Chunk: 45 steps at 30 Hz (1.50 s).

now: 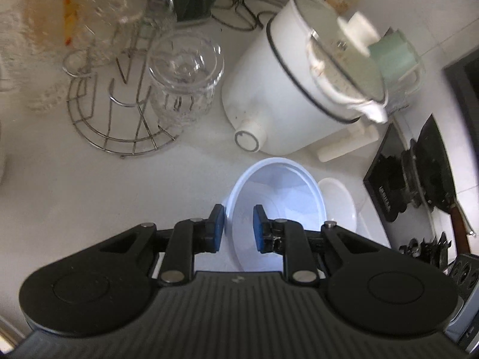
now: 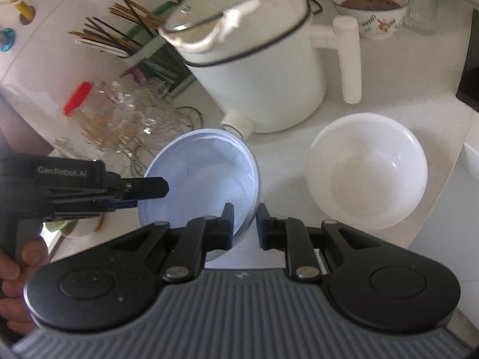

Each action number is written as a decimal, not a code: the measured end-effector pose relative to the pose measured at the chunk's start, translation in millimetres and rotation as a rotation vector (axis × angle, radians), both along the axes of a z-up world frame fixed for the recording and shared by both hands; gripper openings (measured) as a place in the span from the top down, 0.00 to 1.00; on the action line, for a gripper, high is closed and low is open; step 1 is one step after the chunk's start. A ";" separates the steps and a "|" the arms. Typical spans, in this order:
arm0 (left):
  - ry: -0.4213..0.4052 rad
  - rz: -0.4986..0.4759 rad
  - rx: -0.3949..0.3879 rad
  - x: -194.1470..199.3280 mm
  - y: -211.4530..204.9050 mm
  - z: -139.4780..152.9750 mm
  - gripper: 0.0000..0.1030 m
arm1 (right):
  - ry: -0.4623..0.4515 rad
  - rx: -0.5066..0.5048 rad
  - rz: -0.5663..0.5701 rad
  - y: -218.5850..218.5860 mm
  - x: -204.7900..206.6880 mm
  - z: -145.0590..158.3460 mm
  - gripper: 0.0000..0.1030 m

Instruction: Organize plates and bowls

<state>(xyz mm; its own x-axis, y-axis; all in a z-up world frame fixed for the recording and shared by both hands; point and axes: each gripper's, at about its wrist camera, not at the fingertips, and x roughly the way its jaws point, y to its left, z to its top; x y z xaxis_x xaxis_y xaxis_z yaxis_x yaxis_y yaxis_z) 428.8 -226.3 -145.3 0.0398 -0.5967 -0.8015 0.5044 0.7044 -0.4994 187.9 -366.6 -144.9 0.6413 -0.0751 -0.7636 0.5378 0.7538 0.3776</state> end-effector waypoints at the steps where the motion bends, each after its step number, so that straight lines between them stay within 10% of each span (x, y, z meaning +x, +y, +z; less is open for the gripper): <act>1: -0.008 0.007 -0.006 -2.8 2.6 3.8 0.77 | -0.009 -0.009 0.005 3.7 -0.9 4.3 0.82; 23: -0.152 0.066 -0.069 -48.8 122.4 85.6 0.77 | -0.136 -0.046 0.108 82.3 -17.0 63.1 0.82; 45: -0.019 0.168 0.068 -94.5 189.7 9.1 0.77 | 0.093 -0.075 0.304 132.2 -6.4 7.4 0.82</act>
